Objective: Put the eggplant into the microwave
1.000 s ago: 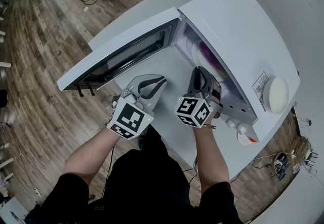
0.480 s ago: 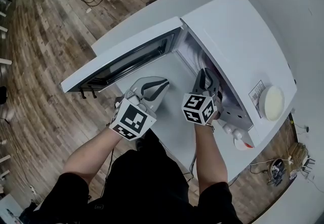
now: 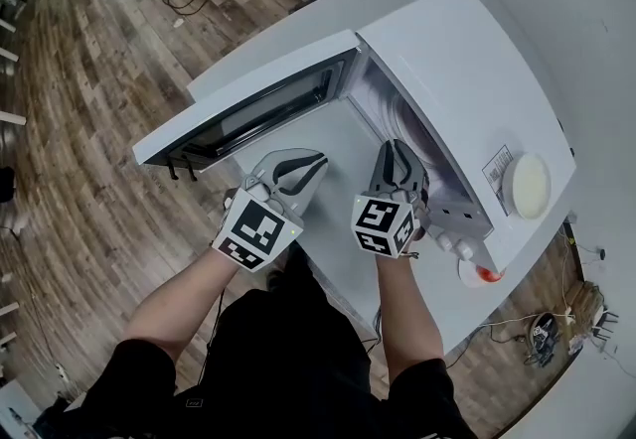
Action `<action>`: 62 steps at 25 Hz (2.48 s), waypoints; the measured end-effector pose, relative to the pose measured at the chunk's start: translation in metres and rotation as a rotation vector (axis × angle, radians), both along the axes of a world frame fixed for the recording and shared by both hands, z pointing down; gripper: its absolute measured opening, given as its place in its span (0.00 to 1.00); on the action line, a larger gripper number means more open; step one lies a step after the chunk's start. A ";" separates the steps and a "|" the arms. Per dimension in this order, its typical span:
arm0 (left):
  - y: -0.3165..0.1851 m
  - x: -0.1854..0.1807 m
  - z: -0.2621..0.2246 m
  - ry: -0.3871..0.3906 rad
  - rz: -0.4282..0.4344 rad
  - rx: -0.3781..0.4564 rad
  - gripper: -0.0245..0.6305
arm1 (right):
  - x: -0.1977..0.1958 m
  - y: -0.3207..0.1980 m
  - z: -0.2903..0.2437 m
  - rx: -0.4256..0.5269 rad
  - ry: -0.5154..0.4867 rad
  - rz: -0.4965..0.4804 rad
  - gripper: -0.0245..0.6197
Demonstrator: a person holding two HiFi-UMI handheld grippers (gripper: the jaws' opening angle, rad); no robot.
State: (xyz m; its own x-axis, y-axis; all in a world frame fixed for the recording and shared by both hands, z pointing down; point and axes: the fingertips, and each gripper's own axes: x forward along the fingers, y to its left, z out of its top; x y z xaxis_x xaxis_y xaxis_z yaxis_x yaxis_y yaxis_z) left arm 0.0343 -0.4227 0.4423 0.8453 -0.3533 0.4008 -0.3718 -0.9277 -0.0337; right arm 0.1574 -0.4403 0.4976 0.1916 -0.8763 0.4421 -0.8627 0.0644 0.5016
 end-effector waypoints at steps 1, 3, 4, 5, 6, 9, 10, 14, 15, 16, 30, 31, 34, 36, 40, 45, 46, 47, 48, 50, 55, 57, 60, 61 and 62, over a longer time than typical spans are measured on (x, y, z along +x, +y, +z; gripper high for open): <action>0.003 -0.004 -0.004 0.010 -0.006 -0.007 0.08 | -0.007 0.005 -0.004 0.001 -0.028 -0.005 0.10; 0.011 -0.014 -0.012 0.022 -0.016 -0.011 0.08 | -0.020 0.018 -0.012 -0.003 -0.097 -0.013 0.10; 0.016 -0.020 -0.015 0.023 -0.018 -0.009 0.08 | -0.027 0.025 -0.015 -0.008 -0.133 -0.018 0.10; 0.022 -0.025 -0.019 0.021 -0.020 -0.008 0.08 | -0.035 0.032 -0.018 -0.016 -0.166 -0.026 0.10; 0.029 -0.031 -0.022 0.021 -0.022 -0.007 0.08 | -0.043 0.040 -0.021 -0.024 -0.195 -0.036 0.10; 0.050 -0.050 -0.031 0.033 -0.031 -0.012 0.08 | -0.065 0.063 -0.029 -0.042 -0.265 -0.072 0.10; 0.059 -0.057 -0.034 0.037 -0.033 -0.013 0.08 | -0.071 0.071 -0.032 -0.044 -0.287 -0.082 0.10; 0.096 -0.083 -0.046 0.030 -0.016 0.008 0.08 | -0.085 0.102 -0.050 -0.036 -0.370 -0.094 0.10; 0.106 -0.090 -0.051 0.034 -0.015 0.013 0.08 | -0.088 0.110 -0.054 -0.035 -0.384 -0.092 0.10; 0.115 -0.097 -0.056 0.044 -0.018 0.016 0.08 | -0.090 0.119 -0.057 -0.036 -0.394 -0.089 0.10; 0.202 -0.166 -0.083 0.148 -0.145 -0.057 0.08 | -0.120 0.225 -0.102 -0.011 -0.545 -0.110 0.10; 0.207 -0.169 -0.085 0.150 -0.158 -0.062 0.08 | -0.121 0.233 -0.107 -0.002 -0.555 -0.115 0.10; 0.223 -0.174 -0.094 0.163 -0.201 -0.079 0.08 | -0.121 0.259 -0.123 0.020 -0.589 -0.135 0.10; 0.237 -0.172 -0.104 0.173 -0.216 -0.076 0.08 | -0.117 0.279 -0.138 0.045 -0.612 -0.150 0.10; 0.270 -0.155 -0.128 0.171 -0.207 -0.035 0.08 | -0.100 0.321 -0.173 0.101 -0.668 -0.176 0.10; 0.319 -0.121 -0.149 0.190 -0.197 -0.028 0.08 | -0.087 0.374 -0.194 0.112 -0.769 -0.243 0.09; 0.328 -0.114 -0.153 0.191 -0.195 -0.029 0.08 | -0.085 0.383 -0.195 0.106 -0.792 -0.259 0.09; 0.338 -0.108 -0.155 0.191 -0.194 -0.029 0.08 | -0.085 0.392 -0.194 0.097 -0.814 -0.276 0.09; 0.347 -0.102 -0.157 0.192 -0.195 -0.031 0.08 | -0.084 0.400 -0.194 0.090 -0.835 -0.291 0.09; 0.366 -0.092 -0.158 0.192 -0.199 -0.040 0.08 | -0.082 0.418 -0.195 0.097 -0.874 -0.303 0.09; 0.396 -0.073 -0.160 0.211 -0.217 -0.084 0.08 | -0.086 0.450 -0.220 0.178 -0.936 -0.352 0.06; 0.403 -0.071 -0.166 0.229 -0.225 -0.079 0.08 | -0.094 0.456 -0.231 0.195 -0.920 -0.399 0.06; 0.410 -0.071 -0.176 0.249 -0.207 -0.053 0.08 | -0.100 0.460 -0.241 0.226 -0.907 -0.424 0.06; 0.411 -0.072 -0.179 0.250 -0.195 -0.043 0.08 | -0.101 0.459 -0.242 0.238 -0.908 -0.420 0.06; 0.410 -0.073 -0.181 0.248 -0.184 -0.037 0.08 | -0.102 0.458 -0.244 0.248 -0.913 -0.413 0.06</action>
State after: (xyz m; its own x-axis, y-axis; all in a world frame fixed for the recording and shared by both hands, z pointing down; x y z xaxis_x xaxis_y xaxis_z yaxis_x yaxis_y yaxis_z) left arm -0.0388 -0.0123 0.2610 0.8422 -0.4984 0.2055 -0.5261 -0.8431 0.1114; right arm 0.0556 0.0173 0.2540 -0.4630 -0.8839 0.0657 -0.8556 0.4263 -0.2938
